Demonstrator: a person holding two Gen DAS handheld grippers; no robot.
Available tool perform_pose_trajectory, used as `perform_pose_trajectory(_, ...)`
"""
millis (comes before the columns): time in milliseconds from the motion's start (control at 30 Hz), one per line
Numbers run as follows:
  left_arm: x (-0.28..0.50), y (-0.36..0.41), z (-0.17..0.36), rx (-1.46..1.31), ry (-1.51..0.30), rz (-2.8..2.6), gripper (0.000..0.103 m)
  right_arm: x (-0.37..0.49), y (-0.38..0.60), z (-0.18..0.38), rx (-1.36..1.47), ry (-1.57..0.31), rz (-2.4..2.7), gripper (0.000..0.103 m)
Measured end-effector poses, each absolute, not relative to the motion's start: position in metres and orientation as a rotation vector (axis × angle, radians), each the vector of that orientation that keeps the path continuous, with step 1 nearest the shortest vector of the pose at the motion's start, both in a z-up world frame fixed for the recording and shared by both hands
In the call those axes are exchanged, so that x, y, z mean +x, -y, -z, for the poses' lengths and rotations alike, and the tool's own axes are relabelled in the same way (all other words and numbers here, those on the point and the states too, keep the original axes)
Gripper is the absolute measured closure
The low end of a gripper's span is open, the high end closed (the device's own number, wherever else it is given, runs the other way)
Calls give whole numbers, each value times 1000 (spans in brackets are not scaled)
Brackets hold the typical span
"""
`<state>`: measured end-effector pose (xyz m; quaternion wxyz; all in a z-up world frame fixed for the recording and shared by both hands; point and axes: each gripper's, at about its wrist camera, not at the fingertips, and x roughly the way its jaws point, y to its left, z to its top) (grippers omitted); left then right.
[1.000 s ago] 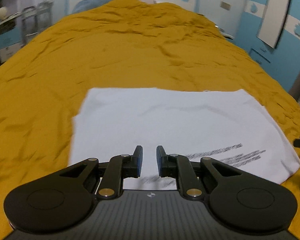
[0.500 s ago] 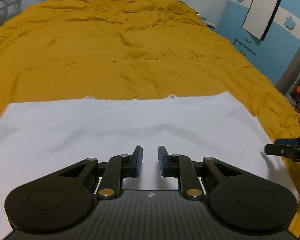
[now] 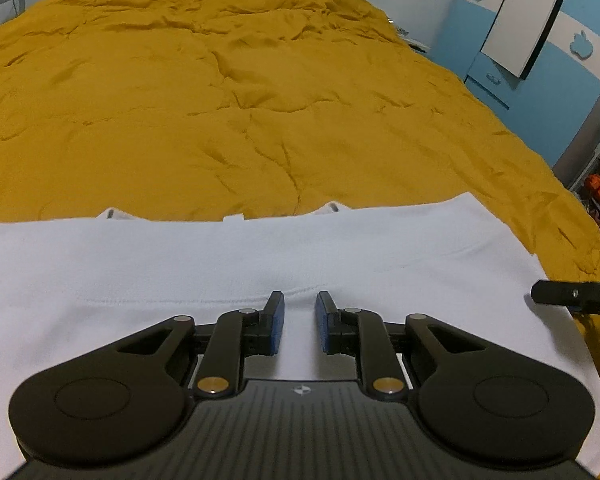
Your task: Fold small clothes
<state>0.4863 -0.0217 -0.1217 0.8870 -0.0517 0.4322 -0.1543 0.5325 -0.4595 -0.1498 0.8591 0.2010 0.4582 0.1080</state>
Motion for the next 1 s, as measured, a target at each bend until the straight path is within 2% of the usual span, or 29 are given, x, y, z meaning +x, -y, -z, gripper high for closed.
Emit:
perform_pose_trajectory(100,490,22,123,-104,-894,314,82,538,460,150,475,-949,-232,41)
perform_pose_trajectory(167,493,25,122,-103,-881,315,82,541,456,150,492,-953,-233,62)
perform_pose_trajectory(200,494,26,122,-97,-877,313,82,541,454,150,496,-951,-239,66)
perform_pose_trajectory(233,497,28,121,-87,-873,312,82,539,454,148,498,-945,-241,79)
perform_pose_trajectory(267,500,31,121,-81,-871,310,82,538,451,147,494,-940,-240,87)
perform_pose_trajectory(367,512,41,122,-39,-884,299,82,534,445,141,475,-918,-240,94)
perform_pose_trajectory(500,522,45,120,-31,-905,287,82,534,439,130,459,-895,-252,95)
perform_pose_trajectory(633,502,31,92,-52,-856,325,82,531,428,107,449,-872,-270,96)
perform_pose_trajectory(867,458,-41,23,-20,-781,259,82,516,389,56,495,-831,-323,97)
perform_pose_trajectory(1000,432,-97,1,-26,-792,166,82,510,344,28,489,-826,-362,97)
